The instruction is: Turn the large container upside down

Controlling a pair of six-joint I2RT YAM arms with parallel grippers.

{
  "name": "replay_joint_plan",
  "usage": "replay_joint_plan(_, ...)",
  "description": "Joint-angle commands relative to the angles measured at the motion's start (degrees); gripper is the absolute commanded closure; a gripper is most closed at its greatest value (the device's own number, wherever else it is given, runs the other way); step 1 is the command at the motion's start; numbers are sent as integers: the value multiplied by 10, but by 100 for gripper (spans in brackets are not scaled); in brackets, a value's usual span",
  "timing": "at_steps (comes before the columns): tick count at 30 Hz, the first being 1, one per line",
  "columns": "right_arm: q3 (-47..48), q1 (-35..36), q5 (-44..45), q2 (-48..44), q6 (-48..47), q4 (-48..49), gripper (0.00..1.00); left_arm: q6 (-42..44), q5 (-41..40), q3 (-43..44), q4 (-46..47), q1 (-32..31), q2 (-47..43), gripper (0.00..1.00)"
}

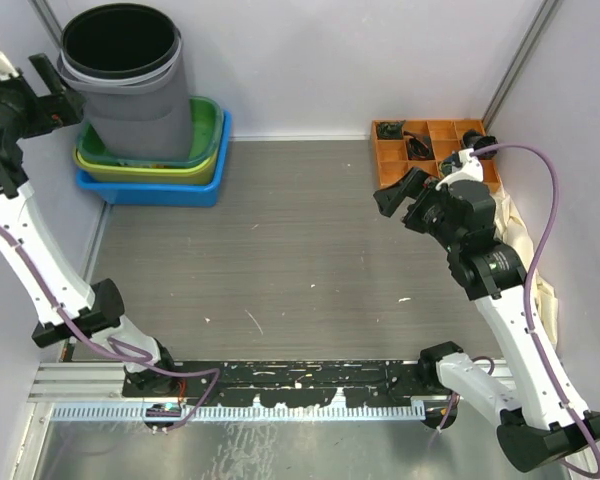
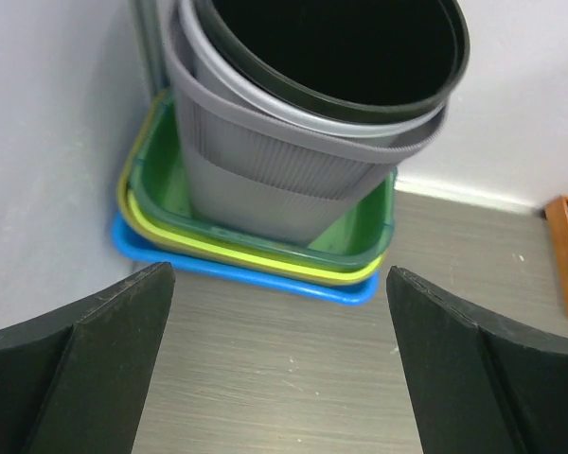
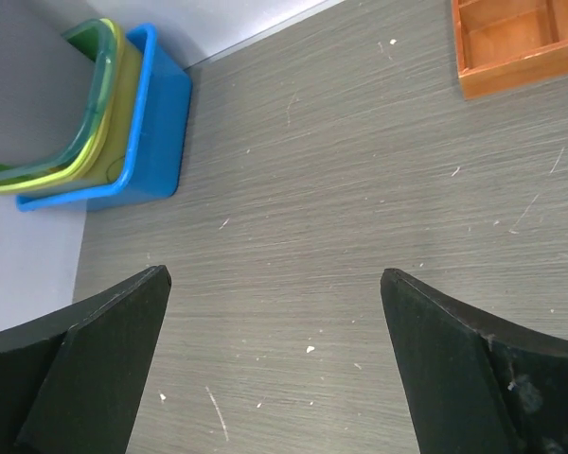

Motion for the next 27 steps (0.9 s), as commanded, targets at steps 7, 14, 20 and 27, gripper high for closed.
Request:
replay_joint_plan(7, -114, 3, -238, -55, -59, 216, 0, -90, 296, -32, 174, -35, 51, 1)
replay_joint_plan(14, -166, 2, -301, -35, 20, 277, 0, -197, 317, -22, 353, -52, 122, 1)
replay_joint_plan(20, -178, 2, -288, -60, 16, 271, 0, -26, 228, 29, 250, -160, 179, 2)
replay_joint_plan(27, -177, 2, -278, -74, -2, 240, 0, 131, 110, 32, 246, -216, 199, 1)
